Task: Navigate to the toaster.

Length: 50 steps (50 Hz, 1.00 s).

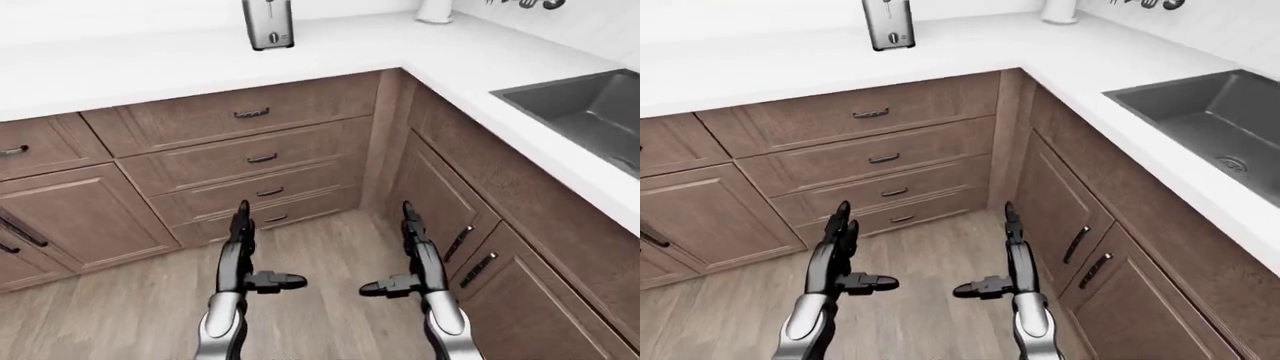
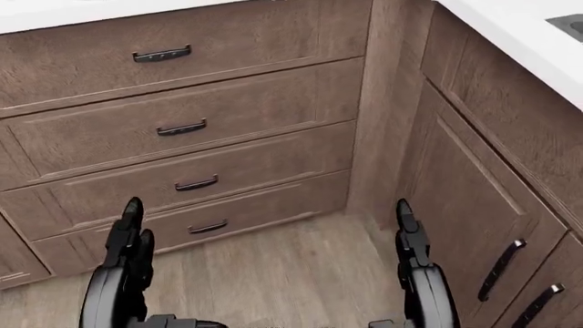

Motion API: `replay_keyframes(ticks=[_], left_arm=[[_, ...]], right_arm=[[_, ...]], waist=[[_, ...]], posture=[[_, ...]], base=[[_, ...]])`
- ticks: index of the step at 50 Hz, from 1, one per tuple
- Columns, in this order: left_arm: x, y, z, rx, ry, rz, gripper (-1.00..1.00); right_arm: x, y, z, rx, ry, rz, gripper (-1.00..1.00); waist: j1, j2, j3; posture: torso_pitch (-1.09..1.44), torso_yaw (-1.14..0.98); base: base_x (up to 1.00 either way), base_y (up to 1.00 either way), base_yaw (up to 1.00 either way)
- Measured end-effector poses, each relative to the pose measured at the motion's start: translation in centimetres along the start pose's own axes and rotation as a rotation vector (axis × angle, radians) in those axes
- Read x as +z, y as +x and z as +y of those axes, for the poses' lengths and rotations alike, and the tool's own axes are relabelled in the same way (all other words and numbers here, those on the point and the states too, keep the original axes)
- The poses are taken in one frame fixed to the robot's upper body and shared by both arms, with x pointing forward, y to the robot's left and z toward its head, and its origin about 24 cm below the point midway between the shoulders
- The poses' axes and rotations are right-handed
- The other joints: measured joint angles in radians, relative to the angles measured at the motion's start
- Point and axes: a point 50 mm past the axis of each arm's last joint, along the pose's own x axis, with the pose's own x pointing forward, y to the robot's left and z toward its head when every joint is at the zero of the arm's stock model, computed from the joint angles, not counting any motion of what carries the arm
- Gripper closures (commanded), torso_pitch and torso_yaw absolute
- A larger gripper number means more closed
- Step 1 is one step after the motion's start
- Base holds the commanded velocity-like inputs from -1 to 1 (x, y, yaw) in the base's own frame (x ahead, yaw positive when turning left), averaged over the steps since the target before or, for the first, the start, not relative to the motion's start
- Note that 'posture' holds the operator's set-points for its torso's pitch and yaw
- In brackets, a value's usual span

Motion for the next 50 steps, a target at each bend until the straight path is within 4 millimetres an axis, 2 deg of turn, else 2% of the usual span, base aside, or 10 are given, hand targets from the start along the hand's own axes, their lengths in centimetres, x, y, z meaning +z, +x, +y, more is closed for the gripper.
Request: replay_keyframes(ticks=[4,10,13,17,18,25,33,37,42,50], left_arm=[[0.2,0.0,0.0,0.004,0.001,-0.014,-1.0],[-0.6,-0.3,0.7,0.03,0.006,0.03,-1.0],[-0.2,-0.1,0.6,0.023,0.007,0.009,-1.0],[0.2,0.0,0.5,0.021,0.008,-0.013,-1.0],[0.3,0.1,0.3,0.017,0.003,-0.018,-1.0],[-0.4,-0.1,-0.2,-0.011,-0.002,0.018,-1.0],[0.3,0.1,-0.2,-0.006,-0.001,-0.016,-1.0],[0.1,0.1,-0.3,-0.012,-0.002,-0.007,-1.0],[-0.4,-0.1,0.5,0.019,0.004,0.017,-1.0],[-0.1,-0.1,0.5,0.021,0.007,0.004,-1.0]], right_arm=[[0.1,0.1,0.1,0.008,-0.001,-0.006,-1.0],[-0.4,-0.2,0.8,0.035,0.005,0.02,-1.0],[0.0,0.0,0.5,0.024,0.003,0.0,-1.0],[0.5,0.1,0.6,0.024,0.003,-0.027,-1.0],[0.5,0.2,0.4,0.022,-0.002,-0.029,-1.0],[-0.2,-0.2,-0.2,-0.009,-0.005,0.007,-1.0],[0.1,-0.1,0.0,0.003,-0.008,-0.014,-1.0],[0.1,-0.1,-0.3,-0.007,-0.008,-0.016,-1.0],[-0.1,-0.2,0.5,0.024,-0.003,-0.006,-1.0],[0.2,0.0,0.7,0.031,-0.005,-0.024,-1.0]], waist=[[0.003,0.049,-0.001],[0.014,0.035,-0.012],[0.014,0.003,-0.013],[0.013,-0.07,-0.019],[0.005,-0.078,-0.027],[-0.008,-0.038,-0.002],[-0.031,-0.029,0.0],[-0.038,0.013,-0.011],[-0.022,-0.019,-0.021],[0.0,-0.04,-0.022]], posture=[[0.0,0.0],[0.0,0.0],[0.0,0.0],[0.0,0.0],[0.0,0.0],[0.0,0.0],[0.0,0.0],[0.0,0.0],[0.0,0.0],[0.0,0.0]], base=[[0.0,-0.28,0.0],[0.0,-0.28,0.0],[0.0,-0.28,0.0],[0.0,-0.28,0.0],[0.0,-0.28,0.0],[0.0,-0.18,0.0],[0.0,0.0,0.0],[0.0,0.0,0.0],[0.0,0.0,0.0],[0.0,0.0,0.13]])
